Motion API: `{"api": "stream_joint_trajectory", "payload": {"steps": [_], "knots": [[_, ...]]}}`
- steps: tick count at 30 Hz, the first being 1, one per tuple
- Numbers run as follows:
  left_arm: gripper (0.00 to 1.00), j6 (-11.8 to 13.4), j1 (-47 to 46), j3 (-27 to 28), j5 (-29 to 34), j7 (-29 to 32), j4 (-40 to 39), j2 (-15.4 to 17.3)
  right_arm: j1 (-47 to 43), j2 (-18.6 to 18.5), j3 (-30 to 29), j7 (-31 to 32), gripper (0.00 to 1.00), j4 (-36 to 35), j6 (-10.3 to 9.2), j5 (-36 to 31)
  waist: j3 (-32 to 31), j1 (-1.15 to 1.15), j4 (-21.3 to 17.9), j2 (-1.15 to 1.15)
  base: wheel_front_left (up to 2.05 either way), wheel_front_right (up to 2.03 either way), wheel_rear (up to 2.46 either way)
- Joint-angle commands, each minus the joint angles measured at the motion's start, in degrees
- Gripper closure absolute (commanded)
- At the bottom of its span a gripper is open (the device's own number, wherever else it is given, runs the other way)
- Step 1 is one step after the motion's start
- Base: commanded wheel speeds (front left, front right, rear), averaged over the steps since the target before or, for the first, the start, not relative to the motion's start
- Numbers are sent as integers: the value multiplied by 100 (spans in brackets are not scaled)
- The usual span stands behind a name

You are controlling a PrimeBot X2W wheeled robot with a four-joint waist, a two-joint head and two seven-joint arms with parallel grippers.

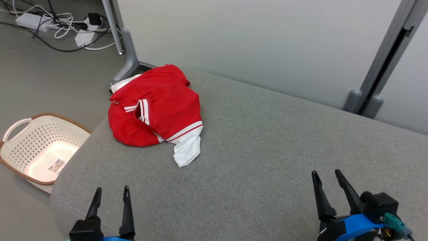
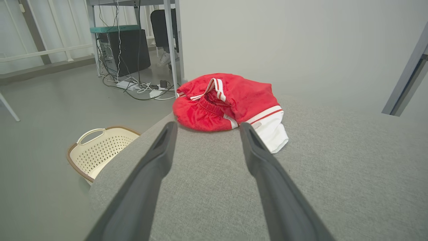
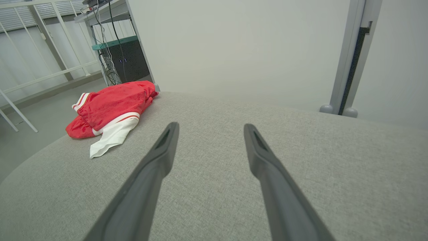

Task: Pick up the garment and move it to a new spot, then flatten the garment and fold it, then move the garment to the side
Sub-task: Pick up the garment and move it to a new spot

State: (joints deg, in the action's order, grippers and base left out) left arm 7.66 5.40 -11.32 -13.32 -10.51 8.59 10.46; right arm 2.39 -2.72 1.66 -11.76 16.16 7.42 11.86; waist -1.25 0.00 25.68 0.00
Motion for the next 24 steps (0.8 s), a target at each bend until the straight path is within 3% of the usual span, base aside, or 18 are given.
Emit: {"api": "stream_joint_trajectory", "payload": {"steps": [1, 9, 12, 16, 19, 24], "knots": [[0, 31, 31, 34, -19, 9, -48, 30, 47, -31, 16, -44, 0, 26, 13, 21, 36, 0, 44, 0, 0, 0, 0], [0, 139, -63, 220, -182, 113, -524, 99, 85, -31, 66, -25, 0, 23, 13, -13, 104, 0, -37, 0, 0, 0, 0], [0, 126, -247, 436, -459, 502, -1166, 177, 89, -31, -11, -7, 0, -30, 13, -56, 195, 0, -77, 0, 0, 0, 0], [0, -28, -792, 746, -893, 1385, -1853, 517, 164, -31, -123, 29, 0, -176, 13, -144, 450, 0, -152, 0, 0, 0, 0], [0, -165, -1372, 948, -1191, 2021, -1803, 842, 280, -29, -243, 29, 0, -297, 14, -212, 727, 0, -266, 0, 0, 0, 0], [0, -351, -2426, 1209, -1648, 2742, -1029, 1255, 481, -33, -346, 89, 0, -603, 13, -417, 1309, 0, -577, 0, 0, 0, 0]]}}
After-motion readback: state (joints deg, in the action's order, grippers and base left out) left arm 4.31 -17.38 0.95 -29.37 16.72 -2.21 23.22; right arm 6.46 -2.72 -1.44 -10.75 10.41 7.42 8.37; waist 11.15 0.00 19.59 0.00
